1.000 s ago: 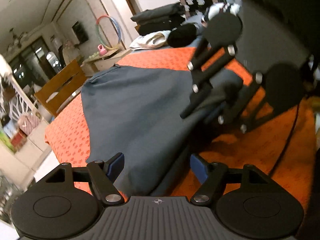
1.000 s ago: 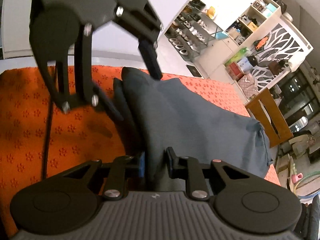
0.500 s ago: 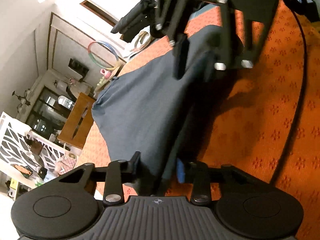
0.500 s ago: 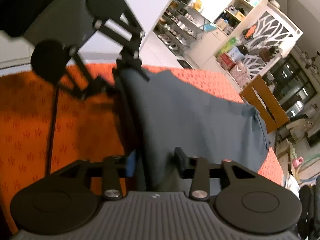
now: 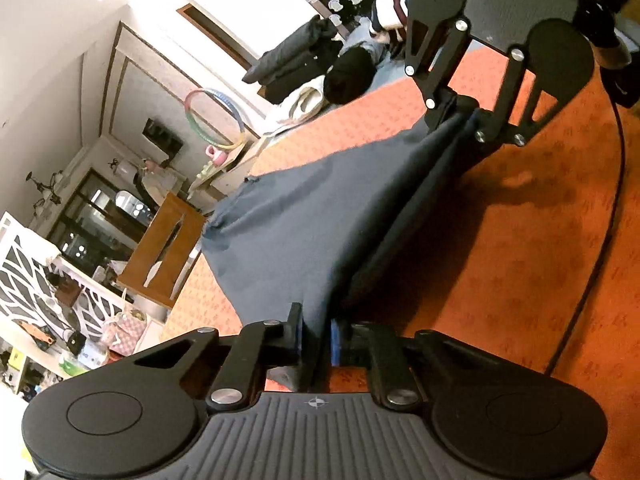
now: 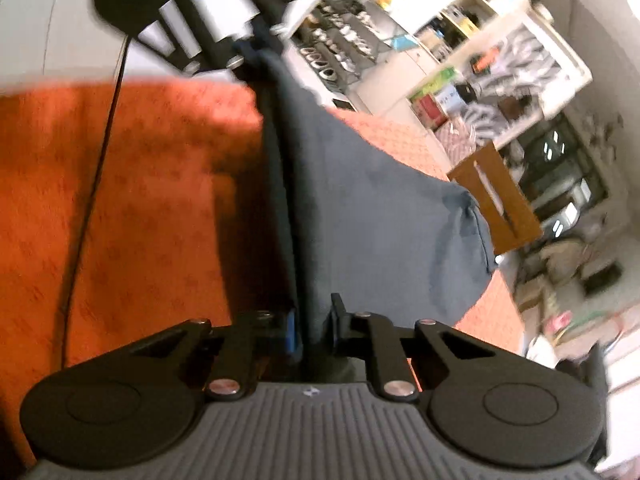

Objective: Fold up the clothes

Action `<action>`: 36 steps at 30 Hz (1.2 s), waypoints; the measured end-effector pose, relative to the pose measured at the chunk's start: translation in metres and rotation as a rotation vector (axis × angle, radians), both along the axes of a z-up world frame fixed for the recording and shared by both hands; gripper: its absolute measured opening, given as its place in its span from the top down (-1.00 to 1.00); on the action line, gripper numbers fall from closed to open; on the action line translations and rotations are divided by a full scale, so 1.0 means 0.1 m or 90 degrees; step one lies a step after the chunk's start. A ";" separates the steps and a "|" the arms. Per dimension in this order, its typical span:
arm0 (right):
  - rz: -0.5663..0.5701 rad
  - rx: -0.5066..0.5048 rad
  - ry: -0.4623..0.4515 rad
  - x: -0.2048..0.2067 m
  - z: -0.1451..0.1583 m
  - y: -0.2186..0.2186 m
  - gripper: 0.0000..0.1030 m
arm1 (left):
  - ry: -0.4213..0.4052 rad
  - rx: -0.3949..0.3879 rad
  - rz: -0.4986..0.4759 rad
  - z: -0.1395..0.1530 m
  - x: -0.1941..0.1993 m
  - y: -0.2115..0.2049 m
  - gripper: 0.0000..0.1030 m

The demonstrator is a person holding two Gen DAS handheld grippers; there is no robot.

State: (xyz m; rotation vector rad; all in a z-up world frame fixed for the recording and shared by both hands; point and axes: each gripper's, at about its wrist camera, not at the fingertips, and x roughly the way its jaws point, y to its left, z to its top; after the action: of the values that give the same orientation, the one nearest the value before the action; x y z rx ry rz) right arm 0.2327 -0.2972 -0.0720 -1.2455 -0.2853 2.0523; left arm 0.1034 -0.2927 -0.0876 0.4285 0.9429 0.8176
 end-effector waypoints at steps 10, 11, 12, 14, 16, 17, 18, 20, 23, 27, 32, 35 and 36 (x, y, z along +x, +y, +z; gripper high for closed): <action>0.004 -0.265 0.140 0.36 0.89 0.19 0.67 | -0.059 -0.165 -0.039 0.80 -0.23 -0.22 0.72; 0.002 -0.278 0.150 0.39 0.91 0.27 0.67 | -0.066 -0.172 -0.036 0.83 -0.25 -0.21 0.72; -0.002 -0.285 0.159 0.43 0.91 0.35 0.67 | -0.072 -0.175 -0.030 0.83 -0.24 -0.16 0.71; -0.009 -0.297 0.176 0.49 0.92 0.50 0.67 | -0.079 -0.176 -0.013 0.84 -0.22 -0.04 0.71; -0.013 -0.302 0.191 0.54 0.95 0.67 0.67 | -0.085 -0.176 0.003 0.85 -0.20 0.09 0.68; -0.014 -0.304 0.197 0.57 0.96 0.75 0.67 | -0.090 -0.179 0.008 0.86 -0.20 0.15 0.67; -0.016 -0.304 0.201 0.58 0.95 0.82 0.67 | -0.096 -0.179 0.015 0.87 -0.20 0.22 0.64; -0.020 -0.306 0.209 0.62 0.95 0.98 0.67 | -0.108 -0.187 0.027 0.88 -0.22 0.37 0.59; -0.027 -0.315 0.218 0.66 0.92 1.22 0.67 | -0.142 -0.203 0.052 0.88 -0.25 0.67 0.52; -0.042 -0.327 0.225 0.65 0.81 1.57 0.65 | -0.191 -0.228 0.098 0.82 -0.30 1.09 0.46; -0.070 -0.339 0.221 0.62 0.54 2.06 0.64 | -0.235 -0.262 0.169 0.61 -0.36 1.58 0.45; -0.097 -0.328 0.221 0.60 0.31 2.31 0.58 | -0.273 -0.284 0.226 0.48 -0.42 1.82 0.46; -0.108 -0.317 0.223 0.60 0.23 2.37 0.50 | -0.300 -0.301 0.243 0.45 -0.48 1.87 0.44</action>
State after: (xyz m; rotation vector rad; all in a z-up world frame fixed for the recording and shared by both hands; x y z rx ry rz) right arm 0.2922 -0.0606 -0.0485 -1.1050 0.5055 2.2132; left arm 0.0559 -0.1054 -0.0423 -0.3558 0.7464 0.9488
